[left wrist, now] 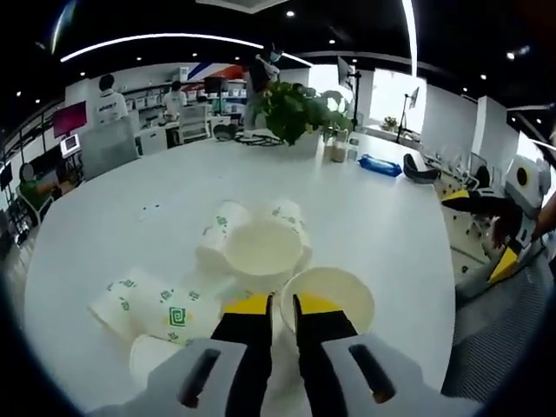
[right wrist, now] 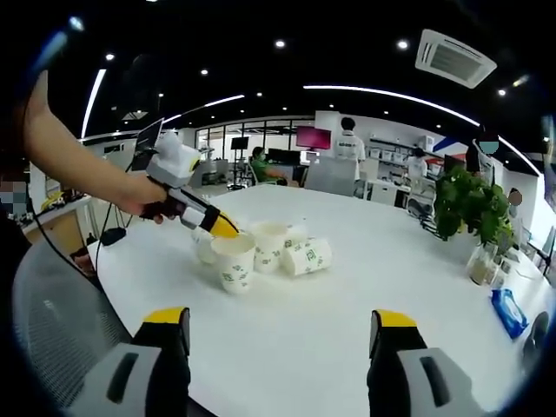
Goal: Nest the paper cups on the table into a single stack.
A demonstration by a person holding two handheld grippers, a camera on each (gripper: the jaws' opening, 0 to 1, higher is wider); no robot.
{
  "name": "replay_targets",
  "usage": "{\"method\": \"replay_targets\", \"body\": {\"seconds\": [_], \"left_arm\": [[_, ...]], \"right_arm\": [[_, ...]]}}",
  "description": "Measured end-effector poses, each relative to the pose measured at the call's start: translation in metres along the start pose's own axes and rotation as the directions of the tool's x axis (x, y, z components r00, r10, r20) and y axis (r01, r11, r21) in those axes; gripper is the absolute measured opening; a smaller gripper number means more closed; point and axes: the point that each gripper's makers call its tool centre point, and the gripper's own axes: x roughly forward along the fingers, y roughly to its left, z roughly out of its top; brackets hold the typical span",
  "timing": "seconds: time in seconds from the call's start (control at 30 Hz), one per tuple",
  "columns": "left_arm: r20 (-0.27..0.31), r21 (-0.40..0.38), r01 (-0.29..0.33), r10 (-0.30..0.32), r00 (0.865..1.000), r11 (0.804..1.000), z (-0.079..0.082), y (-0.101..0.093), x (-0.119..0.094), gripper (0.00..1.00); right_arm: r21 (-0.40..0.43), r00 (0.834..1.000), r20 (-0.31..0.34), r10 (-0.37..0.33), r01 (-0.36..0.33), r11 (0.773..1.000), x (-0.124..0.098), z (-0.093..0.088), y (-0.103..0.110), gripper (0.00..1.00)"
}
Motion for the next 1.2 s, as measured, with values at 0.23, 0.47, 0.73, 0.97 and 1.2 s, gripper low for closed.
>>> {"method": "replay_targets", "body": {"seconds": [0.23,0.47,0.73,0.97,1.2], "left_arm": [[-0.011,-0.023,0.007,-0.007,1.000,1.000,-0.006,0.002,0.004,0.03],[-0.011,-0.048,0.013,-0.014,1.000,0.999,-0.006,0.000,0.002,0.02],[0.005,-0.056,-0.010,0.011,1.000,0.998,-0.006,0.003,-0.015,0.01],[-0.001,-0.073,-0.023,0.023,1.000,0.997,-0.013,0.006,-0.029,0.01],[-0.015,-0.097,-0.010,0.009,1.000,0.995,-0.022,-0.005,-0.041,0.01]], "right_arm": [[0.002,1.000,-0.003,0.001,-0.001,1.000,0.000,0.000,0.000,0.85],[0.002,1.000,-0.005,0.003,-0.003,1.000,0.000,-0.001,0.001,0.85],[-0.001,1.000,-0.005,0.014,-0.014,1.000,0.001,-0.001,0.002,0.85],[-0.006,1.000,-0.006,0.024,-0.024,1.000,0.001,-0.001,0.004,0.85],[-0.007,0.999,-0.004,0.033,-0.033,0.999,0.002,-0.001,0.005,0.84]]}}
